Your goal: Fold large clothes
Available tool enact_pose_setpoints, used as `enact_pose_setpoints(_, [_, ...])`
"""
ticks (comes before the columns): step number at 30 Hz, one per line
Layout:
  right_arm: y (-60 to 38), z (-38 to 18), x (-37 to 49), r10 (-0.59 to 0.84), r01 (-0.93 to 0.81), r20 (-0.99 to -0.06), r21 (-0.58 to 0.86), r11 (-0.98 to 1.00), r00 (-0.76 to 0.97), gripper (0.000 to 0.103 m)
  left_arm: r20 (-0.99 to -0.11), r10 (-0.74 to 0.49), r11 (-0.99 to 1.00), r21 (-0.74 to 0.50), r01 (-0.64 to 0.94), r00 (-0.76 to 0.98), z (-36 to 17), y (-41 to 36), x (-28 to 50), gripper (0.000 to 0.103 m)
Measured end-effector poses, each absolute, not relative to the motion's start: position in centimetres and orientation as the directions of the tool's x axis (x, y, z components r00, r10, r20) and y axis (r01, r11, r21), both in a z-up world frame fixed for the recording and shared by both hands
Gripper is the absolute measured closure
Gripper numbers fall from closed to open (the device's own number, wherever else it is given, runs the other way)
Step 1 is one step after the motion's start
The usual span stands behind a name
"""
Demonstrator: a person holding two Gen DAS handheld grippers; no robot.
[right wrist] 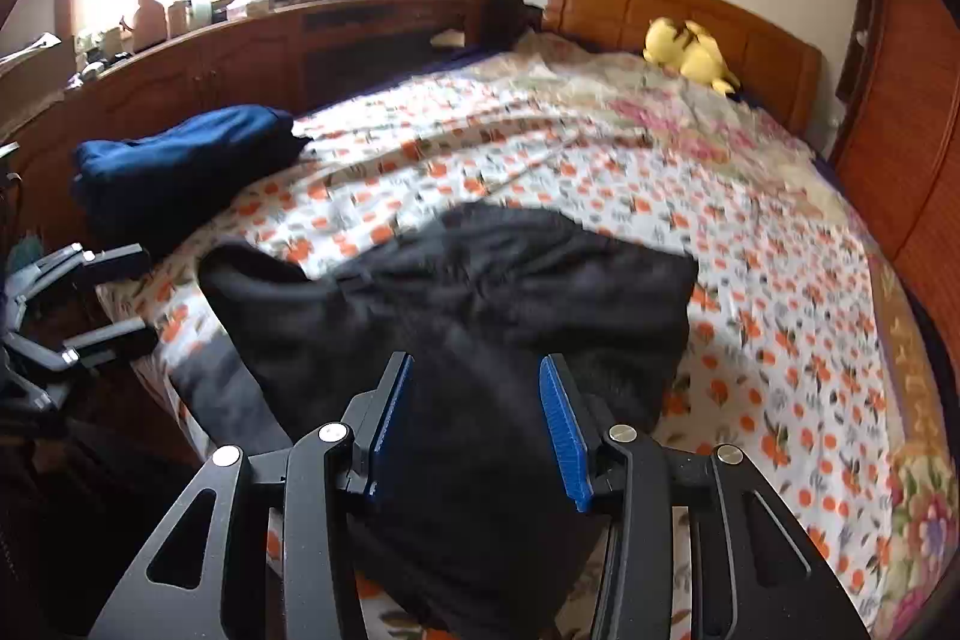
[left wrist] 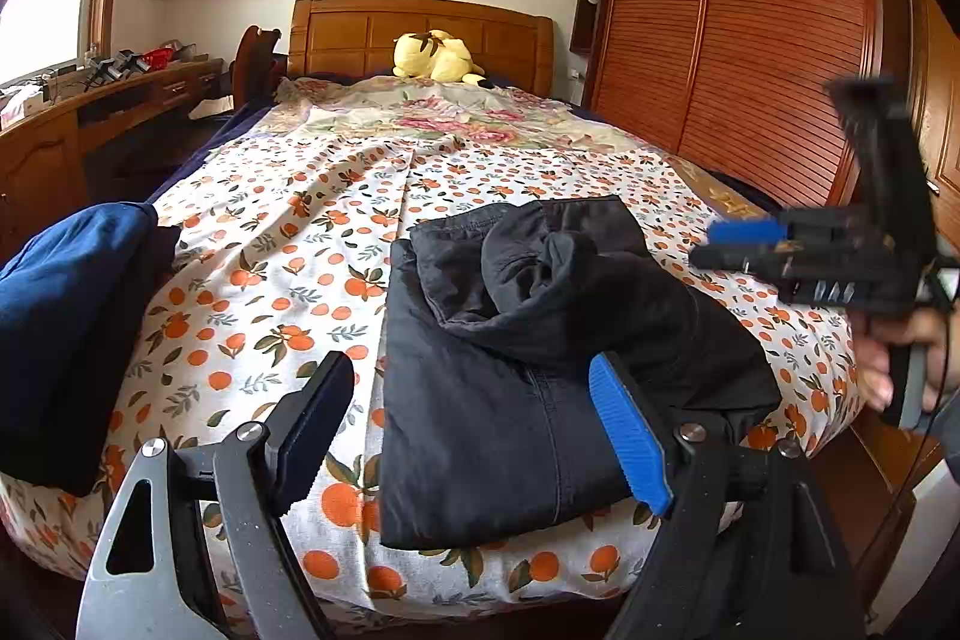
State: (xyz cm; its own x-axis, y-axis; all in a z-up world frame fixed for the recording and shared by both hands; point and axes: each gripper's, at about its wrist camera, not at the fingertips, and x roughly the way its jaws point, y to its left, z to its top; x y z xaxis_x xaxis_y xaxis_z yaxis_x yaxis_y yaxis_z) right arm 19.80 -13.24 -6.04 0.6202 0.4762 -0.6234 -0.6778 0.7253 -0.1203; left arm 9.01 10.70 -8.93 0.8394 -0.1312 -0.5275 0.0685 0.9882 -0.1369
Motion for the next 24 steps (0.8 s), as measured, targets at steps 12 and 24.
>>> enact_pose_setpoints(12, [-11.1, -11.9, 18.7, 0.501, -0.692, -0.683, -0.008, 0.722, 0.531, 0.058, -0.54, -0.145, 0.986, -0.147, 0.078, 0.829, -9.4, 10.0, 9.6, 0.022])
enact_pose_setpoints(24, [-13.8, -11.7, 18.4, 0.508, -0.693, -0.672, -0.013, 0.72, 0.54, 0.058, -0.558, -0.172, 0.983, -0.144, 0.11, 0.812, -9.9, 8.0, 10.8, 0.022])
